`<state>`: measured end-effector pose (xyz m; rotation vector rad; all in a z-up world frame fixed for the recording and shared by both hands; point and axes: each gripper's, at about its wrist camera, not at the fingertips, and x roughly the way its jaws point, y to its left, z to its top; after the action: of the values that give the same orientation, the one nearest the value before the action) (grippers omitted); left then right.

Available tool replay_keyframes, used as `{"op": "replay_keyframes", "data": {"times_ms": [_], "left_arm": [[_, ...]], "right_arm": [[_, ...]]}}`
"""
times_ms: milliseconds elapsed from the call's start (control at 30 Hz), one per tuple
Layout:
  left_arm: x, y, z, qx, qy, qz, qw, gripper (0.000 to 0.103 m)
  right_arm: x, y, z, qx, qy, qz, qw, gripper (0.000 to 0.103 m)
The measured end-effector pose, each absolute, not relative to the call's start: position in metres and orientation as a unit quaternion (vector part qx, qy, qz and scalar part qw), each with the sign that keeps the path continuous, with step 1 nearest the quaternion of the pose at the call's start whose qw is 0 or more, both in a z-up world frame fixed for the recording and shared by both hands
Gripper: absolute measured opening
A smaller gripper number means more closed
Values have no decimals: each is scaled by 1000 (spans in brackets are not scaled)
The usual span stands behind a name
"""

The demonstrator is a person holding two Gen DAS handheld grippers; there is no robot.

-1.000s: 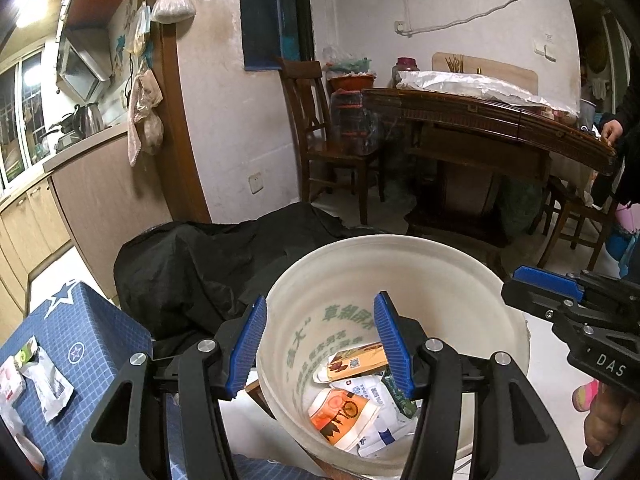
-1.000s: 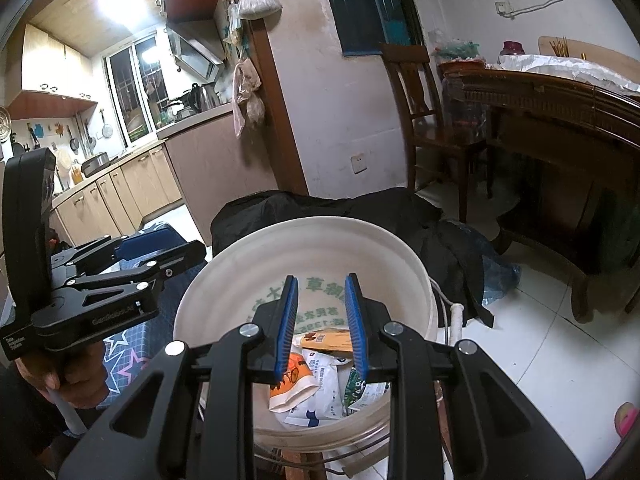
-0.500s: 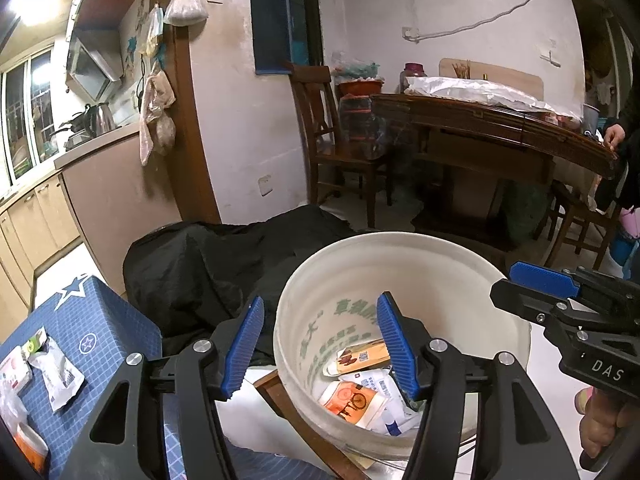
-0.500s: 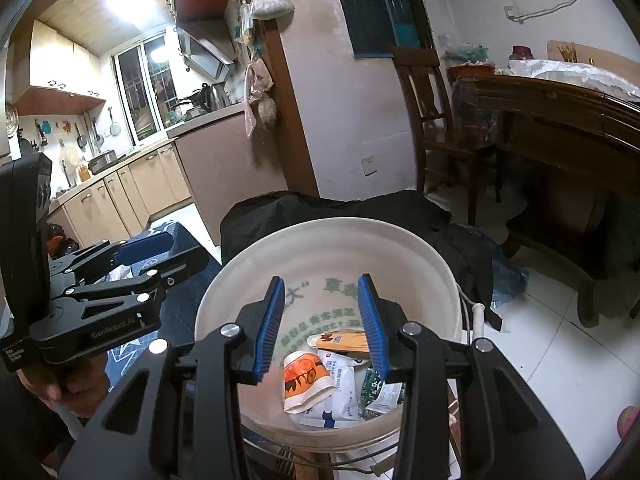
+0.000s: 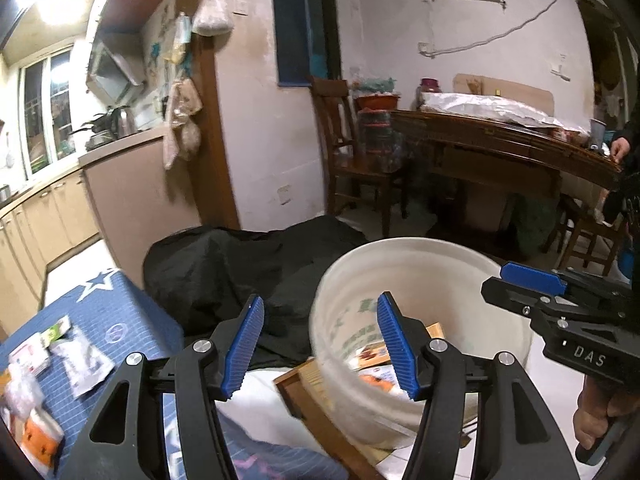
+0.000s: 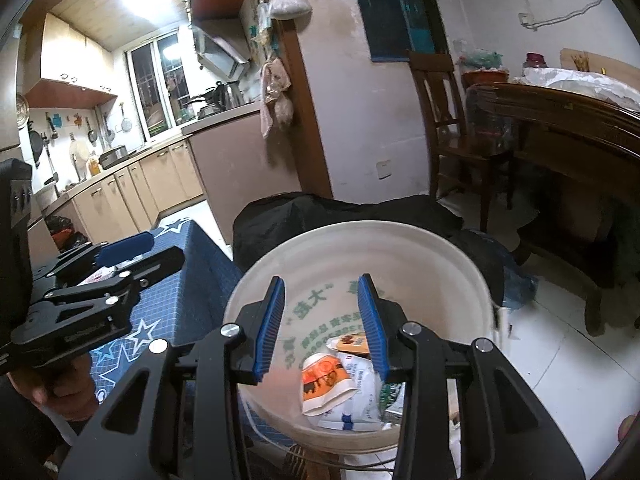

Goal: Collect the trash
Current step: 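Move both tools away from the bucket back over the table trash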

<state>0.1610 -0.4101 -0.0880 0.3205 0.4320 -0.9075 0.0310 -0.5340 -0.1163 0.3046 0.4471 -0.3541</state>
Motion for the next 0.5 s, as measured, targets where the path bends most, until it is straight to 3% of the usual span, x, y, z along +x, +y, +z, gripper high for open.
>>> {"op": "replay_keyframes", "data": {"times_ms": [500], "left_arm": [[199,-291,-104,122,239,-334,904,61]], "right_arm": [[107,-454,-125,112,248,-71,960,37]]}}
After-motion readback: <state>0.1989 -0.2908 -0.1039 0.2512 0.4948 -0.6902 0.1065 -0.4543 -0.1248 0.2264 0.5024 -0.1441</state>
